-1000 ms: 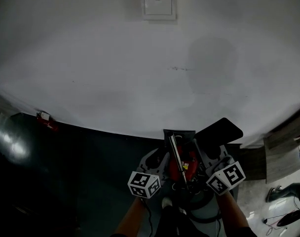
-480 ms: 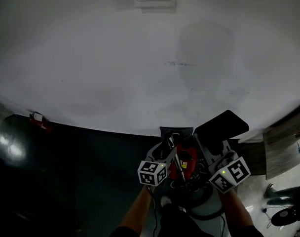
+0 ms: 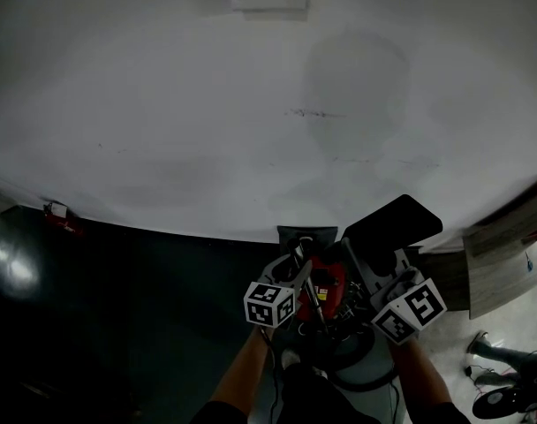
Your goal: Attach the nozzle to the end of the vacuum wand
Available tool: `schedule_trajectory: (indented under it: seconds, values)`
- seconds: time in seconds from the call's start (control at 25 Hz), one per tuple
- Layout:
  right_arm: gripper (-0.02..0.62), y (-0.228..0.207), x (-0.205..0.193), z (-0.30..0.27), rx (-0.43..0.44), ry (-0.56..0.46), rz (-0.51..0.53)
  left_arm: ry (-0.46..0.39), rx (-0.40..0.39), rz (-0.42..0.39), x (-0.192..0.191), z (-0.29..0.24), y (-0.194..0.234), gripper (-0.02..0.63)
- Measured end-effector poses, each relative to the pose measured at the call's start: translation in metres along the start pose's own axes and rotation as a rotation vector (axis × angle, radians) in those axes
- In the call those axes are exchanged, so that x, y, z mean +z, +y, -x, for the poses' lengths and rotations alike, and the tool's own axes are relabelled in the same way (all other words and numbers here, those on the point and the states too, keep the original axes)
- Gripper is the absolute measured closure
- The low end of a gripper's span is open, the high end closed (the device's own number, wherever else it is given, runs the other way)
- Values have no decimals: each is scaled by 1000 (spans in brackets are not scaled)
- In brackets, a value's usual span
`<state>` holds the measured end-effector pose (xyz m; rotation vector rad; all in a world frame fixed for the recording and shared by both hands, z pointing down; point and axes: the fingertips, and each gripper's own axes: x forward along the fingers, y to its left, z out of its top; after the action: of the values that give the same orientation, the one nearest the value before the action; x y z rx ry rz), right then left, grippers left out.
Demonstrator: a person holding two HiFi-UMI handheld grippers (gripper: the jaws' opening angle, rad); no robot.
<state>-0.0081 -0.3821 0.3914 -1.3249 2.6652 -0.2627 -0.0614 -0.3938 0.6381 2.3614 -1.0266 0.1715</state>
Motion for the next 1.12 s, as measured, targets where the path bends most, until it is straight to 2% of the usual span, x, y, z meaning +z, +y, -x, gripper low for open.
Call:
schedule_trajectory:
  seconds: [0.32,0.8,1.12]
  values:
    - [500,-2,7,14,-9,45,2,23,-10,-60,-4,10,-31,457]
    - [500,5,22,64,-4,136,26,47,-40,-198,-7,18,-130,459]
    - [500,3,33,91,-4,197,37,45,-79,-274,-10,16,-180,459]
